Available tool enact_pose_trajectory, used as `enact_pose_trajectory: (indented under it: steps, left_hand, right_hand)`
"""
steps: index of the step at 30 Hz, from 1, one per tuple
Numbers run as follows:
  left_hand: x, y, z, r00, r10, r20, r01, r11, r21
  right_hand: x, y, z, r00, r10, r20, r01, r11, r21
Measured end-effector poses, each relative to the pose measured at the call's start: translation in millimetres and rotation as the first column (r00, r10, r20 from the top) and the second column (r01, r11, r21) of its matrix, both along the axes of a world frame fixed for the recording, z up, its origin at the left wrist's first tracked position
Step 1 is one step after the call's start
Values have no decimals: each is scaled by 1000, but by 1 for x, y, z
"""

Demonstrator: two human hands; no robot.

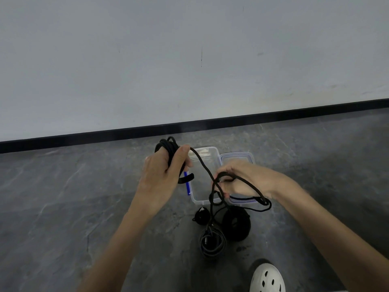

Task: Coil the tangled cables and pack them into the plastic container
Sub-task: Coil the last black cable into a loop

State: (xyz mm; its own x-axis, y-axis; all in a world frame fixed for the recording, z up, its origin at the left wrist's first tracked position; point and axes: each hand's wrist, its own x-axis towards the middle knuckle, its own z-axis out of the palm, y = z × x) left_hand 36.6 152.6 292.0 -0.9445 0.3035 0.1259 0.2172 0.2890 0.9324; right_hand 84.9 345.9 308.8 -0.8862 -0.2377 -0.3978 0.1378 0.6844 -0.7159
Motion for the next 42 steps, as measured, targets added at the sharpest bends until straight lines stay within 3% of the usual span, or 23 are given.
enact_pose_trajectory:
  steps: [2, 5, 8, 11, 13, 15, 18, 22, 24, 27, 31, 34, 37, 40, 42]
  left_hand:
    - [-1, 1, -1, 999, 8, 52, -10, 999, 48]
    - [-2, 2, -2, 997, 2, 78, -8, 997, 71]
    - [-2, 1, -3, 997, 9, 78, -13, 998, 61]
    - [-2, -1, -3, 996, 12, 83, -16, 998, 54]
    - [-2, 0, -3, 997, 13, 78, -17, 999, 52]
    - [-2, 2, -3, 997, 22, 72, -25, 999, 43]
    - [-2, 2, -5, 997, 42, 64, -44, 998, 36]
    - [-1, 3, -6, 997, 69, 42, -70, 997, 20]
    - [0, 5, -5, 996, 84, 34, -85, 996, 12]
    - [0, 5, -4, 995, 100, 17, -100, 995, 15]
    - [1, 5, -2, 994, 110, 17, -110, 994, 26]
    - [1, 6, -2, 995, 95, 28, -96, 994, 43]
    - [0, 6, -2, 995, 95, 34, -97, 994, 51]
    - [-3, 2, -2, 990, 136, 47, -138, 989, 46]
    - [-5, 0, -1, 985, 164, 58, -167, 985, 46]
  right_hand:
    - [-2, 2, -2, 997, -62, -52, 60, 997, -46]
    - [-6, 4, -9, 964, -260, -58, 240, 941, -239]
    - [-12, 7, -9, 855, -519, -1, 483, 797, -363]
    - [-14, 10, -2, 712, -691, -124, 594, 688, -417]
    - [-12, 8, 0, 683, -657, -319, 574, 753, -323]
    - [-7, -1, 0, 746, -524, -411, 478, 851, -218]
    - [-2, -13, -2, 881, -341, -328, 343, 938, -54]
    - [1, -19, -5, 941, -267, -208, 296, 947, 122]
    - [2, -20, -2, 952, -307, 8, 306, 951, 39]
    - [6, -26, 5, 848, -312, 429, 427, 882, -202]
    - [5, -32, 8, 730, -252, 635, 598, 686, -415]
    - [4, -37, 9, 719, -134, 682, 624, 556, -550]
    - [4, -37, 10, 721, -147, 678, 657, 458, -599]
    - [3, -33, 8, 723, -282, 631, 679, 455, -576]
    - [3, -31, 5, 768, -374, 520, 637, 532, -558]
